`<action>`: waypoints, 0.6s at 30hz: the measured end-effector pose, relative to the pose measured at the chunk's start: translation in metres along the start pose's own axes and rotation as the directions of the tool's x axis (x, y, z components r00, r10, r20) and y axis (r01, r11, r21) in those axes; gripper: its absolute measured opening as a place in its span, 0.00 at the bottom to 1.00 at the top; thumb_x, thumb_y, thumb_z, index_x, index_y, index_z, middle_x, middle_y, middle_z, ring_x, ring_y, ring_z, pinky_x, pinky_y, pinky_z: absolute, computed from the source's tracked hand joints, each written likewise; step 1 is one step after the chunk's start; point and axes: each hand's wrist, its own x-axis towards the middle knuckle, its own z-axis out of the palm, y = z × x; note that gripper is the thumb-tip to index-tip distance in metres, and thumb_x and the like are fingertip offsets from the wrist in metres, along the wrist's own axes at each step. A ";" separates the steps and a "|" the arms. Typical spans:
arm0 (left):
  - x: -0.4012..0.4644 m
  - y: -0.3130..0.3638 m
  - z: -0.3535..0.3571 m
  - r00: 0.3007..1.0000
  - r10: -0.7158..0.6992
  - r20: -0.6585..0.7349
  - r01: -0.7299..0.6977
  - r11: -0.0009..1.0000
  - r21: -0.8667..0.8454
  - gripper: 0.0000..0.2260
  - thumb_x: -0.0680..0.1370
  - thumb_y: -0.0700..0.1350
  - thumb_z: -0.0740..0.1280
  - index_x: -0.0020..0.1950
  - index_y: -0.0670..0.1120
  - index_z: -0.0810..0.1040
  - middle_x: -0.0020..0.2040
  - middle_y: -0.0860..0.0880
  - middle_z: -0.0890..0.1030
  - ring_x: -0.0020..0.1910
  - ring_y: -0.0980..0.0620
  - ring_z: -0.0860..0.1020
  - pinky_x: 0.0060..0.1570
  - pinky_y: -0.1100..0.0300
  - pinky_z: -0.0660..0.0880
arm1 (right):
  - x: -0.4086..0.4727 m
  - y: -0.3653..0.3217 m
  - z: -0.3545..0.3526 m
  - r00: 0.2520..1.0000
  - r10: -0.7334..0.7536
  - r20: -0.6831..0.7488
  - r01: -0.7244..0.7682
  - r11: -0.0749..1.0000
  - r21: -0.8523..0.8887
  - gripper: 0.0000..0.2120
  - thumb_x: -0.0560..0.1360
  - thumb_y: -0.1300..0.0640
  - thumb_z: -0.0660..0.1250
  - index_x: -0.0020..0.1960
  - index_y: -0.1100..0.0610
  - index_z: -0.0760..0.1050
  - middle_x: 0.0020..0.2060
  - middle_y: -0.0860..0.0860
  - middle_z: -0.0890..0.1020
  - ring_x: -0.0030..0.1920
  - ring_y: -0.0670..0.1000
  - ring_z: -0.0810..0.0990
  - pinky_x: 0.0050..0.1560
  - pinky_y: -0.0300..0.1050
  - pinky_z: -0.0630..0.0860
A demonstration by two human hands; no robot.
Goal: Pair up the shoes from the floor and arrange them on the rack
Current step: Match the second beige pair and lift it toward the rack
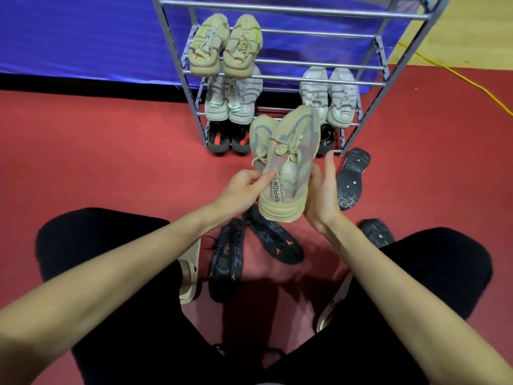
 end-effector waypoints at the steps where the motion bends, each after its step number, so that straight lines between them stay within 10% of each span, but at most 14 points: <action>1: -0.001 -0.002 -0.001 1.000 -0.019 0.008 0.020 0.999 -0.034 0.22 0.79 0.55 0.60 0.36 0.38 0.73 0.35 0.46 0.69 0.35 0.52 0.67 0.39 0.58 0.63 | 0.000 0.001 -0.001 0.999 0.013 -0.042 -0.015 0.999 -0.046 0.31 0.81 0.38 0.45 0.68 0.59 0.71 0.64 0.61 0.78 0.66 0.60 0.76 0.70 0.58 0.69; 9: -0.005 -0.008 0.002 0.996 -0.030 -0.078 0.016 0.985 -0.172 0.24 0.80 0.54 0.59 0.48 0.32 0.80 0.46 0.38 0.84 0.44 0.50 0.77 0.52 0.50 0.75 | -0.003 0.008 -0.016 0.998 0.063 0.021 -0.056 0.970 -0.238 0.14 0.74 0.61 0.56 0.55 0.47 0.70 0.39 0.47 0.80 0.36 0.48 0.79 0.34 0.43 0.78; 18: 0.012 0.010 -0.005 0.994 0.021 -0.109 -0.044 0.977 -0.209 0.23 0.79 0.50 0.63 0.48 0.28 0.76 0.42 0.40 0.76 0.42 0.48 0.73 0.45 0.54 0.69 | 0.006 -0.016 -0.030 0.988 -0.020 -0.156 -0.015 0.976 -0.218 0.19 0.79 0.55 0.64 0.63 0.66 0.69 0.45 0.59 0.75 0.39 0.53 0.75 0.39 0.47 0.75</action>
